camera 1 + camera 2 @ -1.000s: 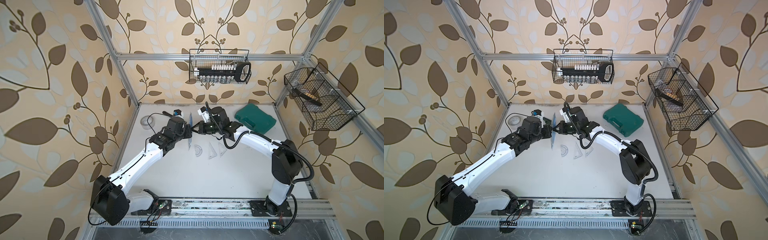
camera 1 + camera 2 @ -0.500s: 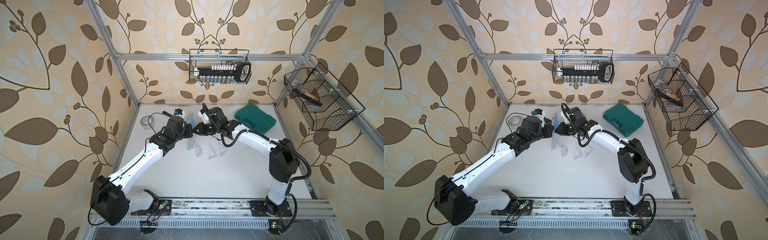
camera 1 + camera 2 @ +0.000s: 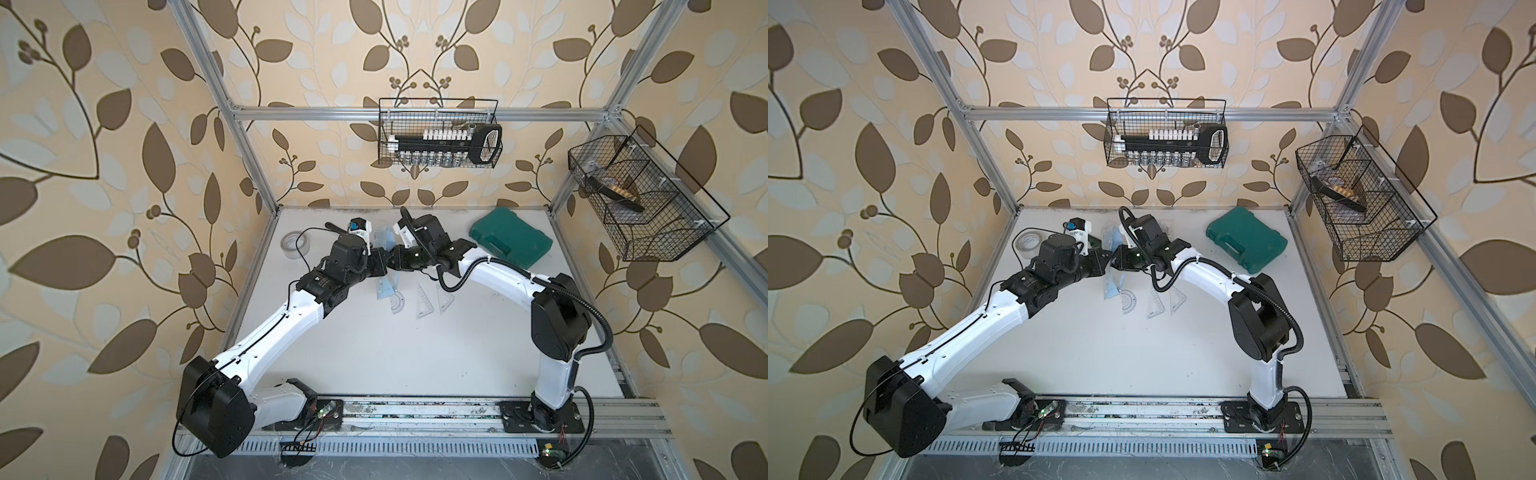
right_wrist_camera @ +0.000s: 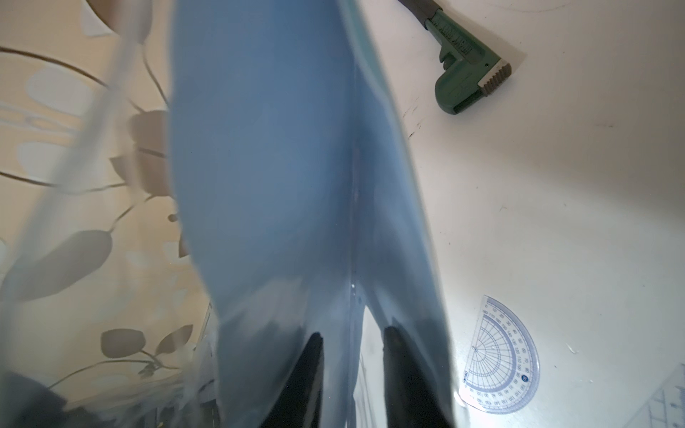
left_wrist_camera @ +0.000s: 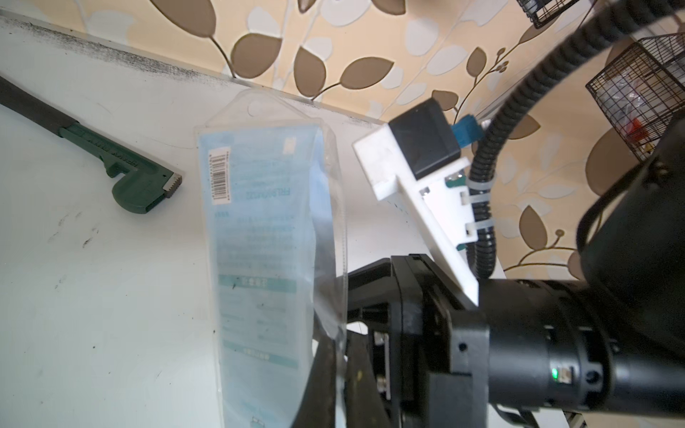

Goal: Open the ruler set and take out the ruler
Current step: Take out the ruler from the ruler set bag.

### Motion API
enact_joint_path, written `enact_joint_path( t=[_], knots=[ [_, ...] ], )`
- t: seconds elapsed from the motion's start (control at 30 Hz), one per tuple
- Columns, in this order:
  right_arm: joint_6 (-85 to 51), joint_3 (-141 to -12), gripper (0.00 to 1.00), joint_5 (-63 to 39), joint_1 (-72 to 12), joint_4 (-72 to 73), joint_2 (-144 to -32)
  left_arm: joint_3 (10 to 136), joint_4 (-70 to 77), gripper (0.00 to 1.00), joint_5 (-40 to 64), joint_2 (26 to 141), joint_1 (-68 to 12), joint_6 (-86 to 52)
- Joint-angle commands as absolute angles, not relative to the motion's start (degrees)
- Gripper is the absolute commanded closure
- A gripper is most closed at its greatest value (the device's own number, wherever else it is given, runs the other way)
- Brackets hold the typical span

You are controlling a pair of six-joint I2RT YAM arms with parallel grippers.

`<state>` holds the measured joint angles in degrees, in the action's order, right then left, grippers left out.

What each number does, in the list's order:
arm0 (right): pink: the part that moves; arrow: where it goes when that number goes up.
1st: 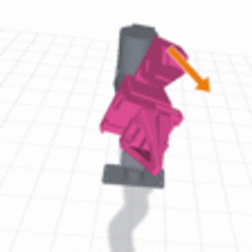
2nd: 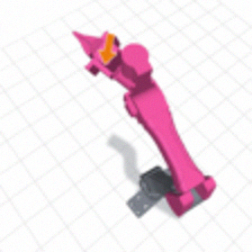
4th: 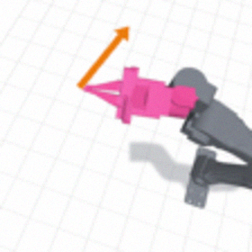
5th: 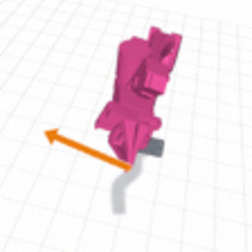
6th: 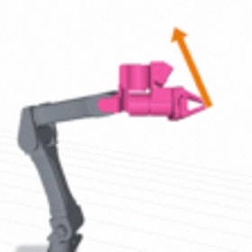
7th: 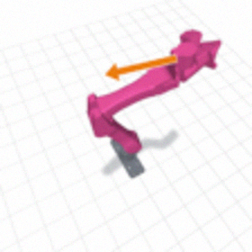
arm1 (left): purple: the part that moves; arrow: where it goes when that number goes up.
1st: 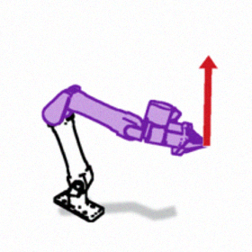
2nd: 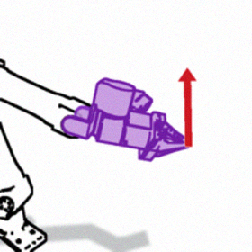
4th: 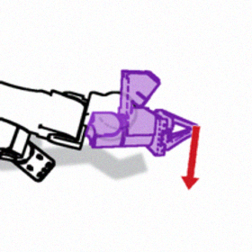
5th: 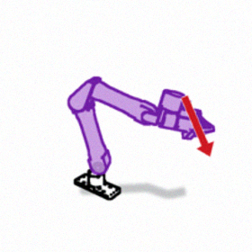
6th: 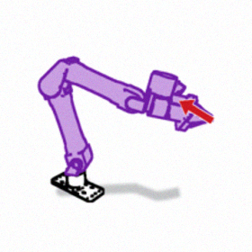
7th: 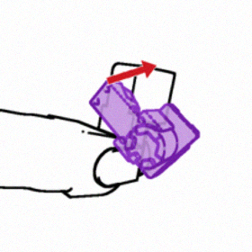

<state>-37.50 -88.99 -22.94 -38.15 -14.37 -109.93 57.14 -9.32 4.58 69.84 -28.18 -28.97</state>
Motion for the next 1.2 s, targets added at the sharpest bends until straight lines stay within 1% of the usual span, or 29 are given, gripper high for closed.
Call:
enact_joint_path(
  t=[0.0,0.17,0.33,0.53,0.63,0.73,1.17],
  knots=[
    [-39.2,-90.8,0.73,-23.4,-38.5,-12.2,-111.4,57.2,-5.2,1.00,6.5,67.7,-28.6,-29.8],
    [-40.2,-92.1,0.74,-24.1,-38.6,-11.4,-112.8,56.7,-4.5,1.00,6.5,66.8,-28.7,-30.0],
    [-41.4,-92.5,0.79,-24.7,-38.8,-9.4,-114.0,55.7,-3.6,1.00,6.2,65.4,-28.7,-30.0],
    [-41.8,-91.6,0.92,-24.6,-39.0,-8.7,-113.1,55.8,-5.7,1.00,3.2,65.0,-28.7,-29.4],
    [-40.7,-90.8,0.97,-23.1,-38.9,-9.6,-111.3,55.8,-6.7,1.00,0.9,65.5,-28.7,-29.6],
    [-39.4,-89.8,1.00,-21.7,-38.9,-10.8,-109.2,56.0,-7.5,1.00,-0.6,66.5,-28.7,-29.9],
    [-35.6,-85.7,1.00,-16.0,-37.3,-14.4,-100.8,58.6,-7.9,1.00,-4.5,71.4,-28.7,-30.3]
  ],
)
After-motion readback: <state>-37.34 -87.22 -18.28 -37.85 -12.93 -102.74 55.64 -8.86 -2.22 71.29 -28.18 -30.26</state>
